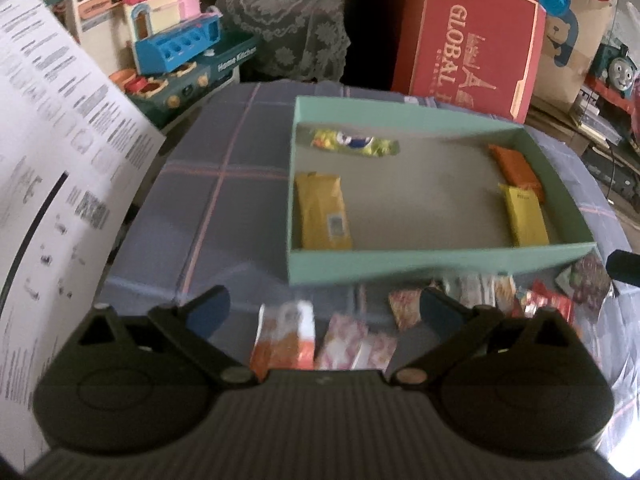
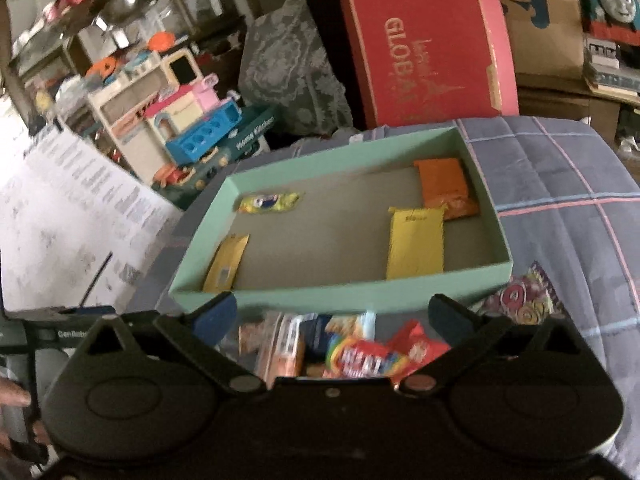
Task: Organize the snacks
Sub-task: 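Grasp the bread roll with the right tool while the left tool grasps the orange chip bag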
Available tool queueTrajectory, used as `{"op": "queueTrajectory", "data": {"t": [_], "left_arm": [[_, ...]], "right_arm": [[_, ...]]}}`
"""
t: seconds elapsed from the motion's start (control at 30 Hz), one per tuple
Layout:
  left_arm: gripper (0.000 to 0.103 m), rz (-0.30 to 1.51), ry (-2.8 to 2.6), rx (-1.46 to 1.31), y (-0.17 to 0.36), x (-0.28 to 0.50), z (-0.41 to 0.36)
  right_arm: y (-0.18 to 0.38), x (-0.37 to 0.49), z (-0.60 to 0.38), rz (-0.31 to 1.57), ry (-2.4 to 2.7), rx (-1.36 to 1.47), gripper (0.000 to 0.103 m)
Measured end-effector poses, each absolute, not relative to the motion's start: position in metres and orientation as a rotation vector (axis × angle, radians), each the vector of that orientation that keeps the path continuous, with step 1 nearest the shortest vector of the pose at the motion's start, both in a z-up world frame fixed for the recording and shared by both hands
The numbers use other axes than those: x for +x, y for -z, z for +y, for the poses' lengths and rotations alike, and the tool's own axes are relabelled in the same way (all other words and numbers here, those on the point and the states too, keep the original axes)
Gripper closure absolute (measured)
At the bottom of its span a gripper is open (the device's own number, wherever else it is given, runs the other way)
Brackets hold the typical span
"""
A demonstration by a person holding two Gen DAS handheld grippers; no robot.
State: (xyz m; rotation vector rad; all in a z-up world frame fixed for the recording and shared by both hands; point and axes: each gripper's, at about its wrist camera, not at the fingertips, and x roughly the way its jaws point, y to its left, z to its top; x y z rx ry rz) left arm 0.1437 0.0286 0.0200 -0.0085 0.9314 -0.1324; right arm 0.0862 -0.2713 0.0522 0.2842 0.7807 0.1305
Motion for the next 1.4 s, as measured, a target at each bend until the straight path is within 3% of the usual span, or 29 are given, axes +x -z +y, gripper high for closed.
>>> {"op": "queueTrajectory", "data": {"t": [0.67,0.87,1.07,1.17,1.4], "left_arm": [[0.000,1.025,0.031,-0.077,0.037,0.108,0.085],[0.000,1.024,0.030,-0.063,0.048,0.124,0.079],[0.000,1.028,0.013,-0.026,0.063,0.138,0.078],[0.000,1.035,-0.006,-0.028,0.068,0.138,0.086],[0.000,1.051,-0.008,-0.050,0.073,0.132,0.101]], "right_arm": [[-0.015,0.058,-0.216,0.960,-0.123,0.274,0.000],[-0.006,0.064,-0.210,1.006,-0.113,0.273,0.018],[-0.006,0.074,-0.195,1.002,-0.128,0.236,0.022],[-0.004,0.082,-0.189,0.995,-0.144,0.218,0.032],[0.015,0.110,-0.171,1.030,-0.151,0.204,0.045]]}}
